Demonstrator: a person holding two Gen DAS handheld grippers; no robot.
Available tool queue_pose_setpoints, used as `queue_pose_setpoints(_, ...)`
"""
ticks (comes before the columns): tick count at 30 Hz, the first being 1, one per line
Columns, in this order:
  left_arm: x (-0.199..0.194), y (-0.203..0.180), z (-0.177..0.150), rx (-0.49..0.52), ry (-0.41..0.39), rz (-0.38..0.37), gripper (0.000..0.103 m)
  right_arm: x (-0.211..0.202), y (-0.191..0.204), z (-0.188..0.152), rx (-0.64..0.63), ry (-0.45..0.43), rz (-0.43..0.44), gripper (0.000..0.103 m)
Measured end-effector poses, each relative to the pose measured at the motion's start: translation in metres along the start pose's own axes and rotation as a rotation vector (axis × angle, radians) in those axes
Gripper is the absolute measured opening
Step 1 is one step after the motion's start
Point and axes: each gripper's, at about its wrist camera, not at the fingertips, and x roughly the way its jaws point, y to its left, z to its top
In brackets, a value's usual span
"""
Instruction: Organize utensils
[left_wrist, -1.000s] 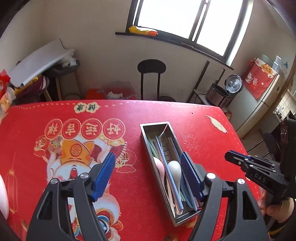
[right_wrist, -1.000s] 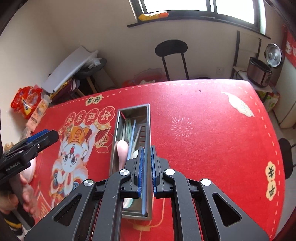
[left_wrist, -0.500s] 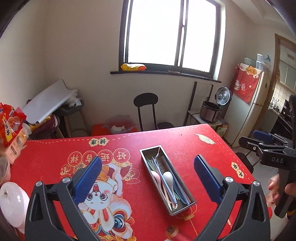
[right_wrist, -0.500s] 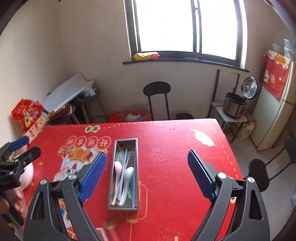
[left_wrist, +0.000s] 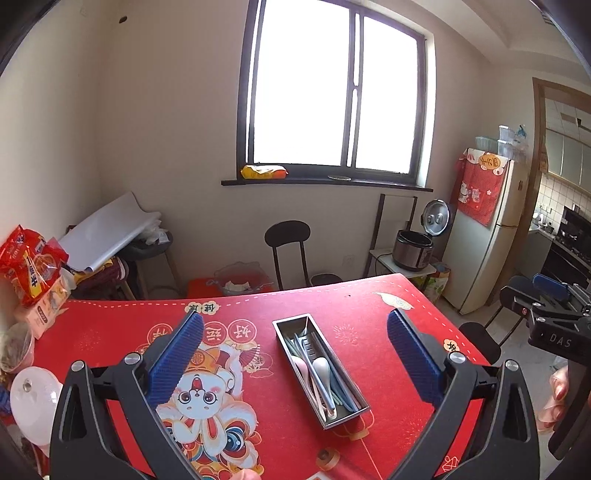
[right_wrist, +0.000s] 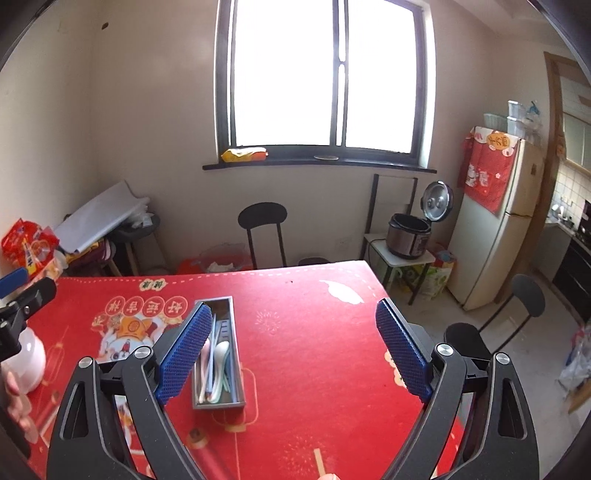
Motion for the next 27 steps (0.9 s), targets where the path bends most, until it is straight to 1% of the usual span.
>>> queue_pose_setpoints(5,-0.011,-0.004,-0.004,-0.013,-0.016,-0.013,0.097,-0.008,-0.009,-0.006,0.042,-0.006,-0.035,0.087)
queue_pose_setpoints(11,-0.012,-0.006,-0.006,-0.019,-0.01,0.001,0.097,-0.009,-0.01,-0.012,0.068,-0.002,-0.067,0.087)
queue_pose_setpoints(14,-0.011,-0.006,-0.007,-0.03,-0.007,-0.009,0.097,-0.013,-0.013,-0.016,0.08,-0.012,-0.106,0.087)
queue_pose_setpoints(17,-0.01,-0.006,-0.009,-0.037,0.003,-0.019,0.097,-0.013,-0.014,-0.021,0.082,-0.002,-0.143,0.087)
queue_pose_setpoints(24,-0.006,-0.012,-0.014,-0.021,0.01,-0.022,0.097,-0.01,-0.012,-0.028,0.081,0.022,-0.167,0.087)
queue_pose_setpoints(27,-0.007,-0.013,-0.016,-0.018,0.003,-0.036,0.097,-0.01,-0.013,-0.028,0.083,0.02,-0.185,0.087)
